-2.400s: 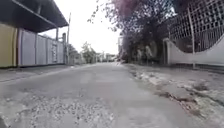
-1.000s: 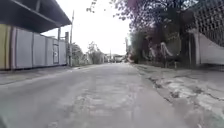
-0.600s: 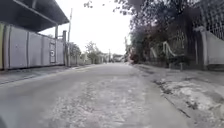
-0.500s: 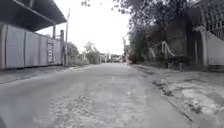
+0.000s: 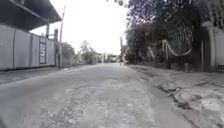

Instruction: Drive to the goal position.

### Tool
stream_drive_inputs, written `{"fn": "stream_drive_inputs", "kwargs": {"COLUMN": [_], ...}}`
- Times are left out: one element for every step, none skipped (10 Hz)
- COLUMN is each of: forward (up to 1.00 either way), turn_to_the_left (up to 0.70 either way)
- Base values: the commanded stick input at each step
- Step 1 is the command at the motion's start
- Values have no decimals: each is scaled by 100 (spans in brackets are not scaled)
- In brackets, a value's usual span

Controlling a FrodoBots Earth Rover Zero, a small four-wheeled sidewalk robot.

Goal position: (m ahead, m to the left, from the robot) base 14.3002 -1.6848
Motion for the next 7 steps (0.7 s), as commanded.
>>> {"fn": "stream_drive_inputs", "kwargs": {"forward": [100, 100, 100, 100, 100, 100, 100], "turn_to_the_left": [-3, -12, -12, 0, 0, 0, 0]}}
